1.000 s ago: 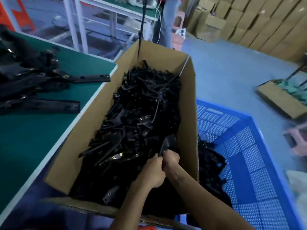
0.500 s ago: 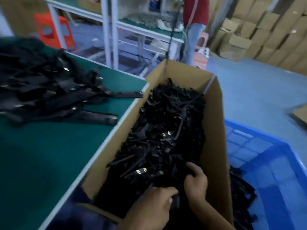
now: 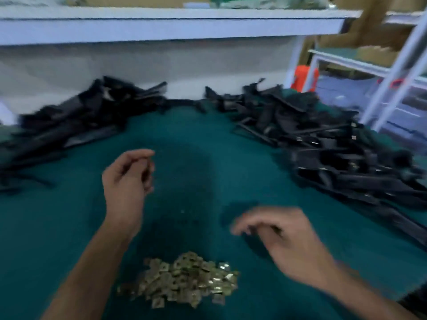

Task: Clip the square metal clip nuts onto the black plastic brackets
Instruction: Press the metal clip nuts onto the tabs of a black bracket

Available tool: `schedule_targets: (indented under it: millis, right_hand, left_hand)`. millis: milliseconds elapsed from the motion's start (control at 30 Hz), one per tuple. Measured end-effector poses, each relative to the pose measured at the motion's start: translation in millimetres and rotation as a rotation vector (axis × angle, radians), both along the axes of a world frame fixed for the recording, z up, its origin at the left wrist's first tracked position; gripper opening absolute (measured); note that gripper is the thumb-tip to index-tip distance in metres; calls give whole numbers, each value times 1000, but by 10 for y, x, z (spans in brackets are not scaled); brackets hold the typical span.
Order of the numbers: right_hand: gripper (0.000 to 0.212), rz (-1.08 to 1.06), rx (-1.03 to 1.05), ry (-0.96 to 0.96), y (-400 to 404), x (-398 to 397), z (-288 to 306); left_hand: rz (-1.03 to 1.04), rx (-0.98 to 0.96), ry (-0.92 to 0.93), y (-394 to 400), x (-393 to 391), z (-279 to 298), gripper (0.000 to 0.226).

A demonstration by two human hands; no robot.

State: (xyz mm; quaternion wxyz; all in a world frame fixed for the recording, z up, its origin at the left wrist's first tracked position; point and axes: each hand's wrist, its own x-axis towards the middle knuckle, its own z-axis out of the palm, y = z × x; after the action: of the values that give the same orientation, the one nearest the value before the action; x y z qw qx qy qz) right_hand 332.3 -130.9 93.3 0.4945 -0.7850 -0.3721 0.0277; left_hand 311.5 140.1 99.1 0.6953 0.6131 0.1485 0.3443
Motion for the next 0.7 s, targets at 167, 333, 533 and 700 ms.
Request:
schedule_targets:
  millis: [167,333,533,700]
  right_hand:
    - [43,-150,-15,209,1301,1127,-156]
    - [40,-493,28,272,2100,2347,-135]
    - [24,-533,-252,149,2542,3496,-115]
    - [27,-510,-337,31,2809,3687,-204]
  left_hand:
    - [173,-215,-44,392,-31,-327,20]
    - [64,75,96,302,123,-309,19]
    - [196,125,133,275,172,-316,17]
    - [190,131,193,273,186,-319,20]
